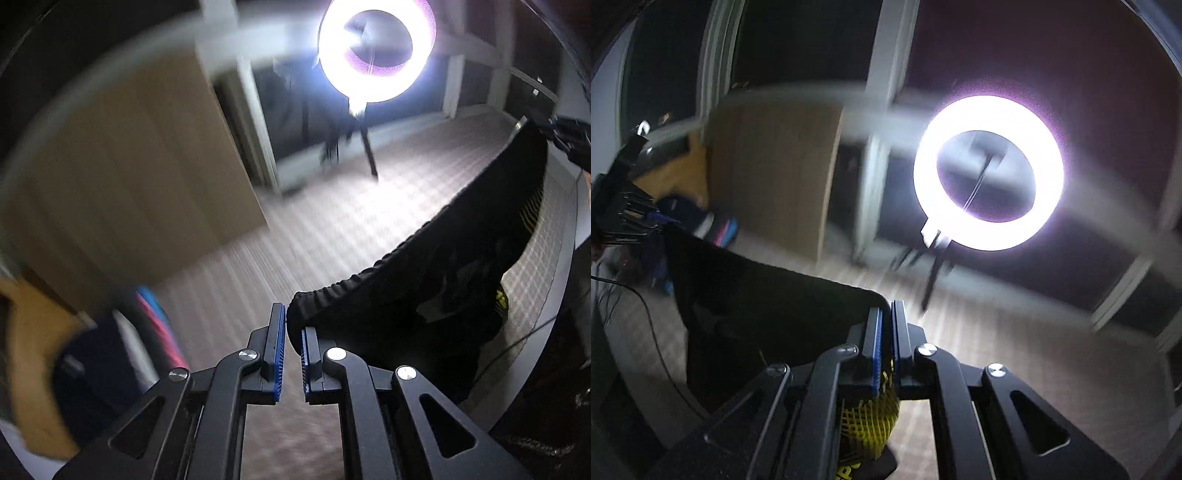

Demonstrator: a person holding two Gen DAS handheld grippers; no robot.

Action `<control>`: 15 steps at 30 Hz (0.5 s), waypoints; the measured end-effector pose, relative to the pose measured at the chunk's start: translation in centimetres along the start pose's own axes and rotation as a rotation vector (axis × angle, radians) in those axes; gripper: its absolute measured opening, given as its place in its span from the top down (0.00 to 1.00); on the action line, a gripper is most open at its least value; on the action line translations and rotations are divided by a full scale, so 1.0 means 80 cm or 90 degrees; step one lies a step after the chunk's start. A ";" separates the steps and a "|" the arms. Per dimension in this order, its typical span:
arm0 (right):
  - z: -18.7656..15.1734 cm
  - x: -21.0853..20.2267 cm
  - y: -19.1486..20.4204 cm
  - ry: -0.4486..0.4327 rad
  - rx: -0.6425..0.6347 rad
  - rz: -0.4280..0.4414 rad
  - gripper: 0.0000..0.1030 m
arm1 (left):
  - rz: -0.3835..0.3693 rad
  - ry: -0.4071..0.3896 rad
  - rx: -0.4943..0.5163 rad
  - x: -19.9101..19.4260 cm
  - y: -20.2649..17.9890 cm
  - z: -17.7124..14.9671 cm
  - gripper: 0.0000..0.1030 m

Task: Fold clothes

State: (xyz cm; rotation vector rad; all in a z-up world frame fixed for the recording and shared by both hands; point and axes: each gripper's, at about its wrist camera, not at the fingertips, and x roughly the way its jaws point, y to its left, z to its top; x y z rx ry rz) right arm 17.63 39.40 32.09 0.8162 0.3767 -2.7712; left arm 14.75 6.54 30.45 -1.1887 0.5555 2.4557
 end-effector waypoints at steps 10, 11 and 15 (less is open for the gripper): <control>0.042 -0.169 0.015 -0.116 0.080 -0.105 0.96 | -0.051 -0.096 0.071 -0.134 -0.007 0.017 0.91; 0.040 -0.183 0.023 -0.122 0.081 -0.105 0.96 | -0.051 -0.103 0.068 -0.145 -0.010 0.010 0.91; 0.024 -0.247 0.053 -0.151 0.056 -0.095 0.96 | -0.037 -0.129 0.051 -0.190 -0.031 -0.020 0.91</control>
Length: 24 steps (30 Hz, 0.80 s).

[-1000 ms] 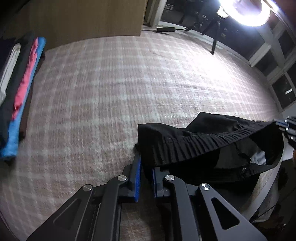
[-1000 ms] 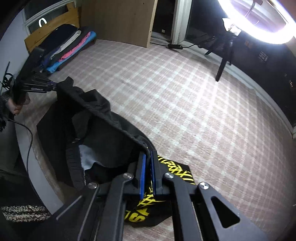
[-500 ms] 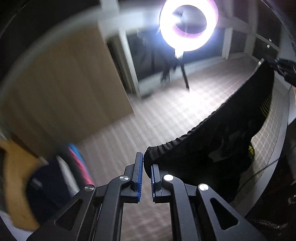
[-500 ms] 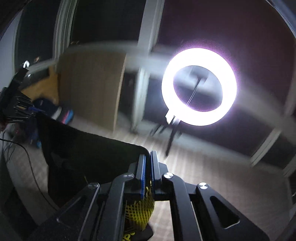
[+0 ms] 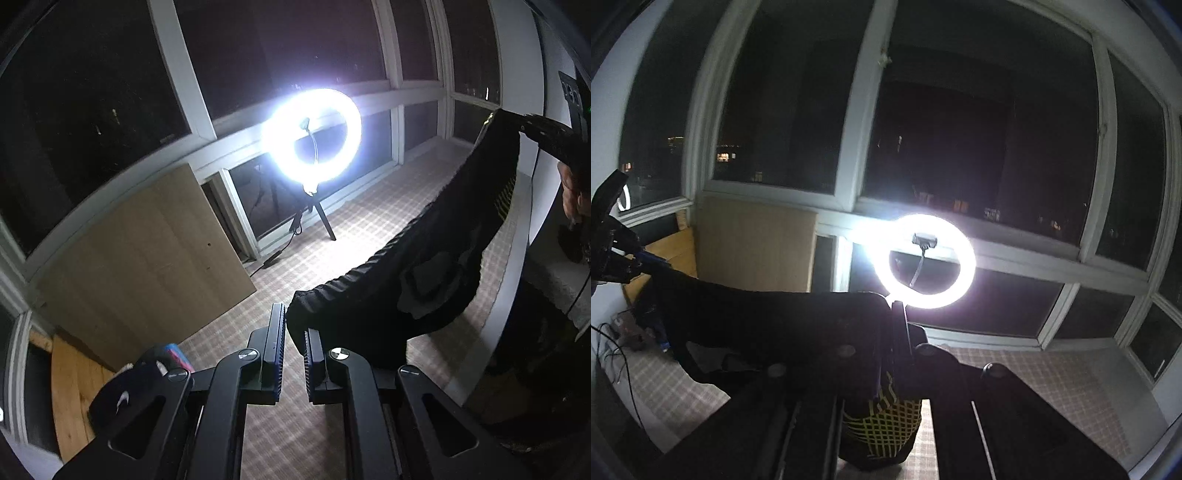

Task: Fold clothes

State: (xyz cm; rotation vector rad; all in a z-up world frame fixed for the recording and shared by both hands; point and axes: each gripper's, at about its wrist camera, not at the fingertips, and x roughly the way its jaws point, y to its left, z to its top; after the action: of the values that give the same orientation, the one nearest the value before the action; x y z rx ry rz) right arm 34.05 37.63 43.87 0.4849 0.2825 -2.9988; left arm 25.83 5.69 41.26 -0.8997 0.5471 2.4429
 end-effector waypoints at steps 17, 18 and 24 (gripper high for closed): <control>0.014 -0.062 0.021 -0.019 0.012 0.057 0.96 | 0.069 -0.011 -0.058 -0.098 -0.019 -0.003 0.91; 0.010 -0.037 0.022 -0.003 0.016 0.055 0.96 | 0.065 0.002 -0.061 -0.083 -0.013 -0.007 0.91; -0.027 0.165 0.016 0.123 0.036 0.029 0.96 | 0.017 0.114 -0.078 0.108 0.057 -0.010 0.91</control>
State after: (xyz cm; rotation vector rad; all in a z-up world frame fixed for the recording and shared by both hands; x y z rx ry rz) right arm 22.42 36.03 37.40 0.7772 0.1977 -2.9250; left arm 17.83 4.14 35.73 -1.1763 0.4777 2.4567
